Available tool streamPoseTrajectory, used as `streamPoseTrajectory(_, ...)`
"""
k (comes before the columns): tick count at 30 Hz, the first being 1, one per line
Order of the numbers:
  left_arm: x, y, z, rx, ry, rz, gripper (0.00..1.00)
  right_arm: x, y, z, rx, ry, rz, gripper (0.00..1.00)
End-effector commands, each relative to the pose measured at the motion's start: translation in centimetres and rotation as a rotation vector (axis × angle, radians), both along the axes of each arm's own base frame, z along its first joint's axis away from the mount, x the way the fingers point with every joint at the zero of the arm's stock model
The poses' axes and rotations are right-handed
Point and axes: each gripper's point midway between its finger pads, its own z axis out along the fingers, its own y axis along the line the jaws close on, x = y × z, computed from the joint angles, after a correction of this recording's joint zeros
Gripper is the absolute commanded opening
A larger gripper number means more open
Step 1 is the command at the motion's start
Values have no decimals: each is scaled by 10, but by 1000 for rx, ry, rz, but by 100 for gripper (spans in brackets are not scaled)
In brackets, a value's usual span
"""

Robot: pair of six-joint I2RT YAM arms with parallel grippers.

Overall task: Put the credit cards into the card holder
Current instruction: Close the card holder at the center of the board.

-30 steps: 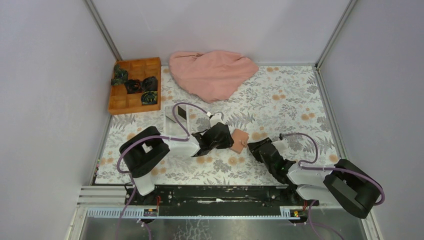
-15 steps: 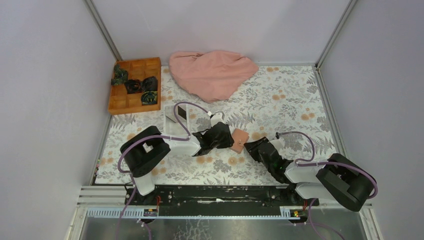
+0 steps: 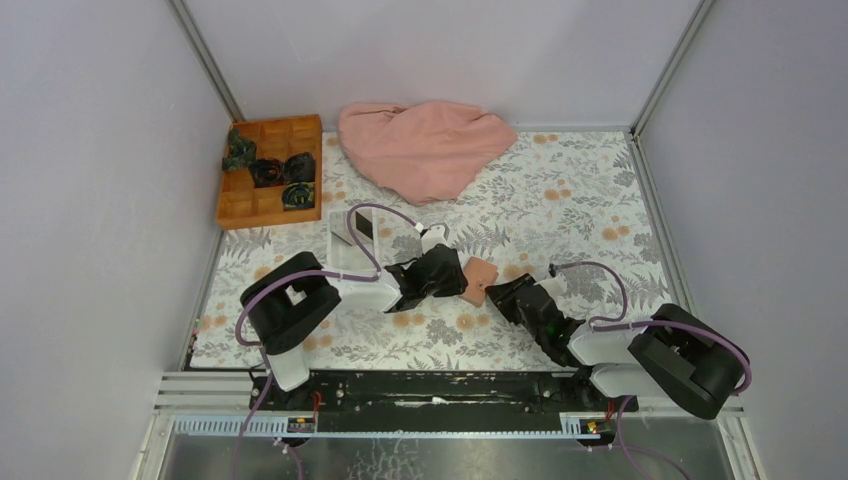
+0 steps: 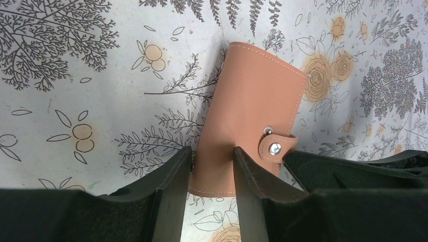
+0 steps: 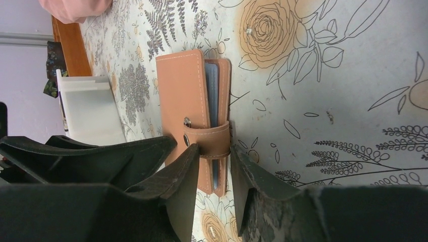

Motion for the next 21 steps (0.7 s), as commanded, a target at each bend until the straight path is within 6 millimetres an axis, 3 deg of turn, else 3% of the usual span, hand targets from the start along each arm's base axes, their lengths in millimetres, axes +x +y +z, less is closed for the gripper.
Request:
streamPoseTrajectory(1,-62,77,-87,345,247,-43,44,-6,-4,-10,-38,20,19,38)
streamPoseTrajectory(21,-70,72,-92,357,260,-78,44,-3,-3,-13,-43,20,18,38)
